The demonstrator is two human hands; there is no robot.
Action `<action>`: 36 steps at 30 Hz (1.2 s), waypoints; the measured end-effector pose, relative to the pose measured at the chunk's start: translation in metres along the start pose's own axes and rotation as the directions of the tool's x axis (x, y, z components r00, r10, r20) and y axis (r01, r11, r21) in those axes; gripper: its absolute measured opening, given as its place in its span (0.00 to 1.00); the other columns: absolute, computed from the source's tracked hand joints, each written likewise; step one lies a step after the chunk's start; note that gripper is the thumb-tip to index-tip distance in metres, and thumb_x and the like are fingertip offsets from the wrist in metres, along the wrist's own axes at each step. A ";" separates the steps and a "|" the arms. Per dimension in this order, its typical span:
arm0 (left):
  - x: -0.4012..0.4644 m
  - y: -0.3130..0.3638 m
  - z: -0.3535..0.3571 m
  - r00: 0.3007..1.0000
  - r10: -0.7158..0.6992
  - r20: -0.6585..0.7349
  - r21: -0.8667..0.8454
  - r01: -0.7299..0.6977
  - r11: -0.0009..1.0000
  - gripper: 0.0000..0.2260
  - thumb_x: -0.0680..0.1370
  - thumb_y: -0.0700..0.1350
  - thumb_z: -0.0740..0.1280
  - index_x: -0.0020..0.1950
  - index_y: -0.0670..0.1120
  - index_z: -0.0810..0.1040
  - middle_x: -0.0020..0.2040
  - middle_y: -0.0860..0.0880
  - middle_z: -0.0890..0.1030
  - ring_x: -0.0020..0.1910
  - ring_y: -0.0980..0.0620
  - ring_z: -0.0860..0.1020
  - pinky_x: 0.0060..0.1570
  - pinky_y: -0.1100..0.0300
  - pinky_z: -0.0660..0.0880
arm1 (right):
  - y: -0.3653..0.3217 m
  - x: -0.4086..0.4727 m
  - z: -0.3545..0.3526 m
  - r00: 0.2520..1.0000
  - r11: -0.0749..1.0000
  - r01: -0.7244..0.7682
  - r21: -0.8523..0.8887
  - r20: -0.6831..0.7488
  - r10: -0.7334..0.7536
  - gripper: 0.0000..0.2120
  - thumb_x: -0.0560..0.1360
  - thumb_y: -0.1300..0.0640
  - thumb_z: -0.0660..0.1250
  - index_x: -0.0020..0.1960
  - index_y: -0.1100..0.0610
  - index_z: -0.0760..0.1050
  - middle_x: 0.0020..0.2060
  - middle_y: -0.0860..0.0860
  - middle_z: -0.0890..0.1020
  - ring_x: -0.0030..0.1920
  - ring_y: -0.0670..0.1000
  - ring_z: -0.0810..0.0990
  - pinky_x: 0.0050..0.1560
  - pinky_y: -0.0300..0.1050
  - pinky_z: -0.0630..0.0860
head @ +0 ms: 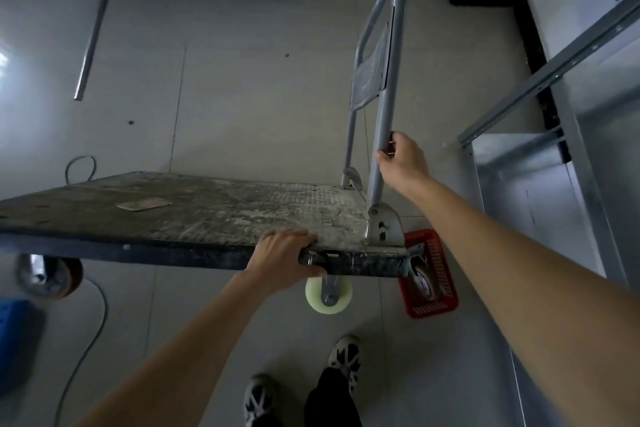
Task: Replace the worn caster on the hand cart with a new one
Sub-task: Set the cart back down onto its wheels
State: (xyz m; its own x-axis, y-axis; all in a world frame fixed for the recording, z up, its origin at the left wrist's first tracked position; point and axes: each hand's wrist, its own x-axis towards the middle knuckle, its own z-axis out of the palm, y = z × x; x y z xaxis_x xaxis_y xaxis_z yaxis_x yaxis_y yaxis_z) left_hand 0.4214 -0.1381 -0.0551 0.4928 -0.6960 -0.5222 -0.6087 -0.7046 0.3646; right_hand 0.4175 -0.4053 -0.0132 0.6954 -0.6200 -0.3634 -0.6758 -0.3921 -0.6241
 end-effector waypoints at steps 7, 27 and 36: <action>-0.034 -0.003 0.038 0.999 0.006 -0.038 0.060 -0.004 0.998 0.34 0.74 0.69 0.67 0.74 0.52 0.71 0.71 0.54 0.74 0.70 0.51 0.71 0.67 0.50 0.64 | 0.015 -0.051 0.006 0.998 0.997 0.062 0.051 0.007 -0.062 0.15 0.81 0.58 0.68 0.66 0.58 0.73 0.56 0.51 0.80 0.55 0.52 0.80 0.53 0.43 0.77; -0.136 0.072 0.092 0.965 -0.227 -0.132 -0.468 0.141 0.872 0.30 0.76 0.63 0.70 0.76 0.56 0.71 0.72 0.55 0.75 0.69 0.50 0.75 0.63 0.54 0.73 | 0.052 -0.223 0.008 0.972 0.974 0.226 -0.012 -0.061 -0.226 0.13 0.84 0.51 0.62 0.65 0.57 0.71 0.39 0.41 0.77 0.42 0.49 0.82 0.46 0.52 0.82; -0.127 0.102 0.114 0.972 -0.196 -0.132 -0.576 0.086 0.813 0.28 0.77 0.58 0.72 0.75 0.57 0.71 0.71 0.56 0.77 0.68 0.52 0.76 0.64 0.54 0.73 | 0.093 -0.280 0.028 0.953 0.954 0.299 0.015 -0.063 -0.298 0.11 0.83 0.51 0.61 0.62 0.55 0.70 0.42 0.48 0.82 0.41 0.49 0.83 0.42 0.57 0.82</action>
State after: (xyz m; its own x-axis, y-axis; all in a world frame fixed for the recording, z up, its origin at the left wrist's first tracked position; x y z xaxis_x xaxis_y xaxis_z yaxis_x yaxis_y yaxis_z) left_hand 0.2257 -0.1056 -0.0395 0.6799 -0.5568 -0.4772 -0.0949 -0.7121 0.6956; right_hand 0.1669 -0.2487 0.0111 0.8483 -0.5163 -0.1171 -0.4330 -0.5494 -0.7146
